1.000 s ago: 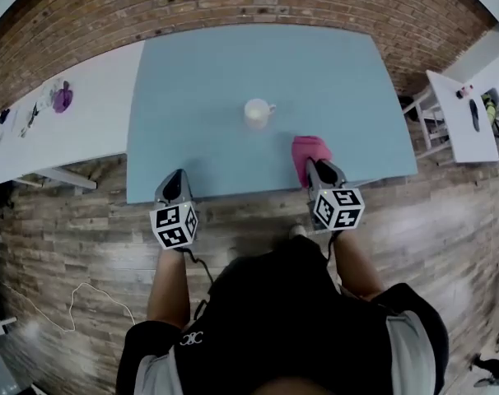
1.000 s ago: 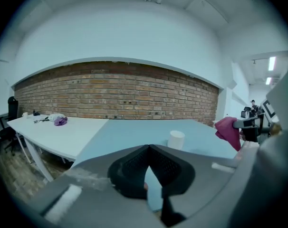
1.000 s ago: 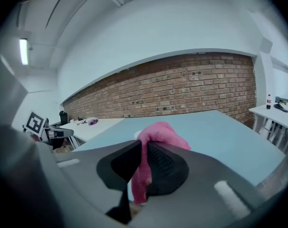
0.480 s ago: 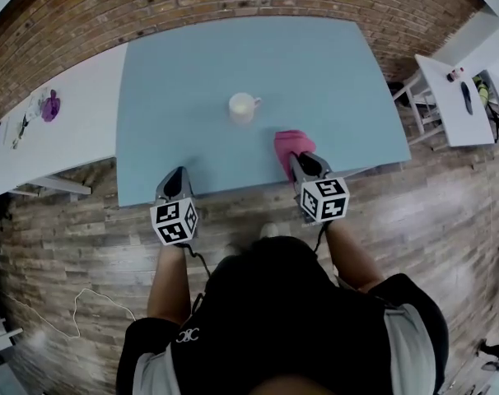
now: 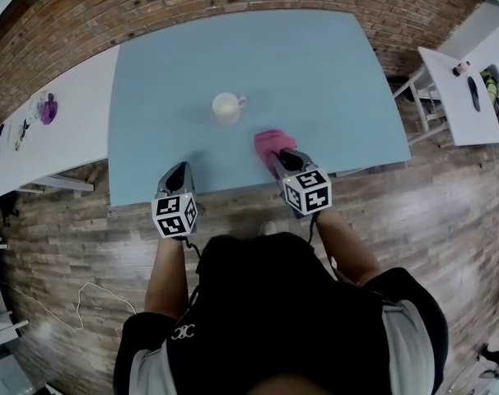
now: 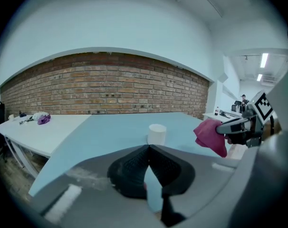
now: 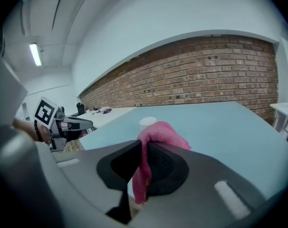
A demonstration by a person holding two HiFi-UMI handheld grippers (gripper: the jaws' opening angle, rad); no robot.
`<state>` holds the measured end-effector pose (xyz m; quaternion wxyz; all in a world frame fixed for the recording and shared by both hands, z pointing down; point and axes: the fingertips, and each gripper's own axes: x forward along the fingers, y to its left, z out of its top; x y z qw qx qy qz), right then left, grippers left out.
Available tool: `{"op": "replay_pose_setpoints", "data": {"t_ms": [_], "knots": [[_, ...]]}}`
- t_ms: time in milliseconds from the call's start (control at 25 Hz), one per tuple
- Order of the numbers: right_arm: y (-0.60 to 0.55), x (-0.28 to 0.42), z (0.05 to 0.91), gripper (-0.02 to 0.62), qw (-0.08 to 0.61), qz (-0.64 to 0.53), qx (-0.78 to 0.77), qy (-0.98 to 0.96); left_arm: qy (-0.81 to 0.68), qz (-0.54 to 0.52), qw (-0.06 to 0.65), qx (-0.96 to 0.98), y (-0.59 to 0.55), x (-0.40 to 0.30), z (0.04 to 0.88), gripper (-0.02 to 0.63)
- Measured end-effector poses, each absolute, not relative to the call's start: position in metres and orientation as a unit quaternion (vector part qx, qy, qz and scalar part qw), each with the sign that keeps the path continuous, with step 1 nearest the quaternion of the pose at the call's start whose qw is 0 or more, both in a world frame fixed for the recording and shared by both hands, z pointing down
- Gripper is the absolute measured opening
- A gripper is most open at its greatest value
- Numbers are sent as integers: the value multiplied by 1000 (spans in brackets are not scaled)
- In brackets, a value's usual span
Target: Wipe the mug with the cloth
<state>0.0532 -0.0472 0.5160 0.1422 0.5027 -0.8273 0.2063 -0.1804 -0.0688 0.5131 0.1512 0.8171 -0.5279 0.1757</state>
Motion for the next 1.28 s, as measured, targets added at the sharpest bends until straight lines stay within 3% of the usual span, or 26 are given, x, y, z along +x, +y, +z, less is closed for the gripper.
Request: {"op": "replay_pose_setpoints", "data": {"t_ms": [80,160,360,520,720,880,1000,1280], "knots": [[-55,50,522,40,149,208,490,-833,-521,174,158,821,-70,-174,516,25],[-66,45,527,40,154,210,481,-837,-506,181,165,827,-73,-166,522,84],[-95,27,539,40,165,216,466,-842,-474,202,148,845,-96,-150,530,117],[-120,21,563,40,208,221,469,-829,-418,203,146,873,-126,-128,542,189],[-157,17,582,40,241,234,477,-812,-337,299,69,890,-174,-107,583,258],[-172,23,591,40,278,227,484,-798,-259,301,57,916,-189,-78,597,310],[-187,18,576,40,264,204,489,-806,-233,316,44,919,-201,-69,609,356],[-203,17,552,40,208,209,504,-812,-211,315,49,924,-202,-61,621,382]]}}
